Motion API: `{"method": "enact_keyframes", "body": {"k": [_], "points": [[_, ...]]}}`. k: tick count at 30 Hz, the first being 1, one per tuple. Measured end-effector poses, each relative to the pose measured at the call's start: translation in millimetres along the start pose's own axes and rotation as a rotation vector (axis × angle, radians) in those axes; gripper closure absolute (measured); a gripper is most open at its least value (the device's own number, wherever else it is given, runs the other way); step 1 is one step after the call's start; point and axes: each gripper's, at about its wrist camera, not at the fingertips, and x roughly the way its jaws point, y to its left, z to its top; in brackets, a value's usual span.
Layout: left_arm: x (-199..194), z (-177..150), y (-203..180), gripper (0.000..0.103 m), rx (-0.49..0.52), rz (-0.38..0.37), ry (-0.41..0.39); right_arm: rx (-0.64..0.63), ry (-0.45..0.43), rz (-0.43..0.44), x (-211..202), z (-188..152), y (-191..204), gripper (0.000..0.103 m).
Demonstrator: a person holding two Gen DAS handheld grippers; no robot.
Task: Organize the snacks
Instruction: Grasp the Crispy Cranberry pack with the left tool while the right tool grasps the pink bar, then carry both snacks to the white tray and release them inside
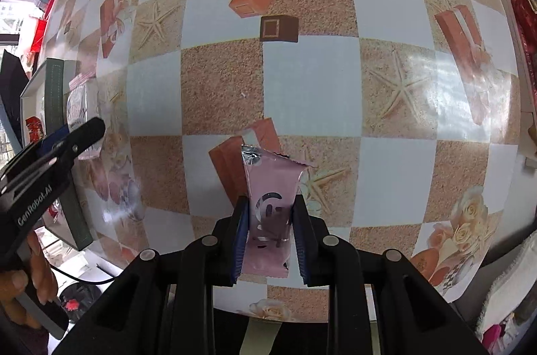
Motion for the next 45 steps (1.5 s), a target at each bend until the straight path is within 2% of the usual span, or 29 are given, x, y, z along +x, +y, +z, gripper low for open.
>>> {"method": "enact_keyframes", "body": {"k": [5, 10, 15, 22, 33, 42, 44, 45], "points": [[-26.4, -25.9, 15.1, 0.062, -0.053, 0.02, -0.031, -0.034, -0.01, 0.005, -12.3, -8.5, 12.2, 0.076], [-51.8, -43.1, 42.0, 0.062, -0.119, 0.026, -0.083, -0.101, -0.037, -0.008, -29.5, -0.6, 34.0, 0.076], [-58.3, -35.8, 62.4, 0.062, -0.175, 0.042, -0.131, -0.183, -0.068, -0.02, -32.8, 5.1, 85.6, 0.076], [-76.3, -45.0, 107.9, 0.062, -0.274, 0.07, -0.178, -0.303, -0.09, -0.01, -40.4, 11.5, 143.7, 0.076], [-79.1, -79.4, 189.5, 0.062, -0.458, 0.13, -0.165, -0.54, -0.068, 0.023, -29.4, 16.6, 267.4, 0.076], [-65.5, -87.9, 217.4, 0.061, -0.502, 0.12, -0.137, -0.611, -0.047, 0.057, -11.4, 28.2, 337.7, 0.076], [-66.4, -89.9, 217.6, 0.059, -0.493, 0.105, -0.152, -0.619, -0.043, 0.065, -7.5, 31.8, 348.8, 0.076], [-69.4, -91.6, 217.1, 0.05, -0.489, 0.112, -0.172, -0.623, -0.04, 0.067, -4.8, 33.2, 353.3, 0.076]]}}
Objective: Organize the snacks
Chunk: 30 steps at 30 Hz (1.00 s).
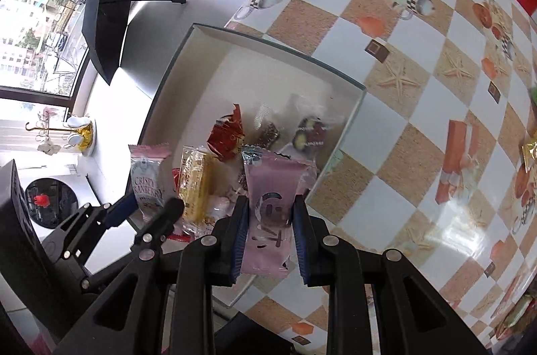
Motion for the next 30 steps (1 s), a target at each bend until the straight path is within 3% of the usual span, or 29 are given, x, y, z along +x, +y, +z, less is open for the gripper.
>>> {"method": "enact_keyframes", "body": {"k": [1, 2, 3, 5, 6, 9, 14, 15, 16, 21, 30], "points": [[-3.6, -1.1, -0.1, 0.041, 0.004, 0.001, -0.021, -0.003, 0.007, 0.005, 2.1, 2.4, 1.9, 0.076], [-7.8, -2.3, 0.6, 0.022, -0.001, -0.002, -0.045, -0.006, 0.018, 0.009, 3.8, 3.6, 3.5, 0.076], [-11.1, -3.0, 2.1, 0.019, -0.01, -0.006, -0.066, -0.011, 0.026, 0.004, 5.9, 4.9, 6.2, 0.074], [-12.5, -3.7, 3.3, 0.018, -0.015, -0.019, -0.06, -0.021, 0.036, -0.011, 8.2, 3.7, 9.5, 0.04], [-9.7, -4.3, 3.2, 0.018, -0.012, -0.023, -0.033, -0.022, 0.029, -0.017, 6.7, 1.3, 9.8, 0.018], [1.8, -9.2, 1.7, 0.016, -0.023, -0.031, 0.052, -0.026, 0.012, -0.045, 2.7, -3.5, 11.3, 0.016], [-9.5, -19.1, -5.6, 0.016, 0.004, 0.095, -0.014, -0.031, 0.018, -0.12, -2.1, -12.7, 8.0, 0.015], [-11.9, -19.9, -6.3, 0.016, 0.005, 0.114, -0.016, -0.033, 0.017, -0.134, -4.4, -15.7, 7.3, 0.002], [-14.0, -20.8, -7.1, 0.016, 0.007, 0.121, -0.011, -0.035, 0.02, -0.147, -4.7, -17.8, 6.8, 0.0], [-15.0, -22.7, -4.1, 0.016, -0.02, 0.062, 0.063, -0.042, 0.005, -0.163, -17.5, -31.2, 7.2, 0.0], [-20.4, -28.8, -16.4, 0.016, 0.023, 0.115, 0.078, -0.066, 0.004, -0.183, -30.6, -36.6, 11.4, 0.0]]}}
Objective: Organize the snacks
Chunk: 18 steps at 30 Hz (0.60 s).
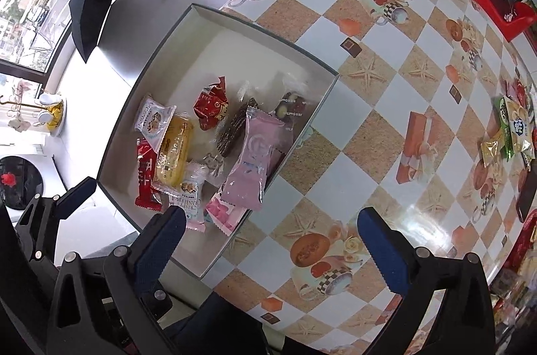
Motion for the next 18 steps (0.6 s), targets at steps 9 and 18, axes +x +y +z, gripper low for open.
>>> {"method": "enact_keyframes", "body": {"k": [9, 18], "points": [[-2.5, 1.6, -3.6, 0.016, -0.009, -0.018, 0.006, -0.031, 0.001, -0.007, -3.8, -1.1, 3.5, 0.0], [0.0, -0.8, -3.7, 0.016, -0.015, -0.003, 0.026, -0.053, 0.018, -0.01, 0.1, -6.7, 6.9, 0.0]]}}
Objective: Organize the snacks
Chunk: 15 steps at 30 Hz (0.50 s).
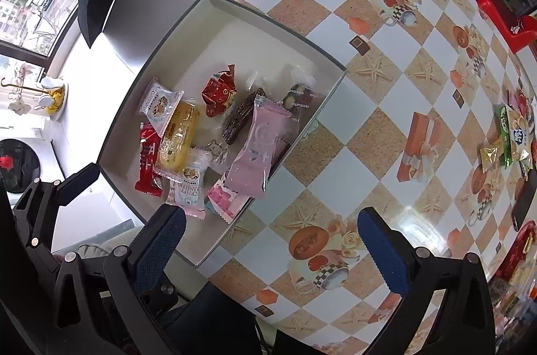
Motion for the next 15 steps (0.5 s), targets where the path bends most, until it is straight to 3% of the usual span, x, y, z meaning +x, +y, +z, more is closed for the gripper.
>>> {"method": "enact_keyframes", "body": {"k": [15], "points": [[-14.3, 9.8, -4.9, 0.016, 0.003, 0.008, -0.027, 0.023, -0.05, 0.015, -17.9, -1.0, -11.8, 0.0]]}}
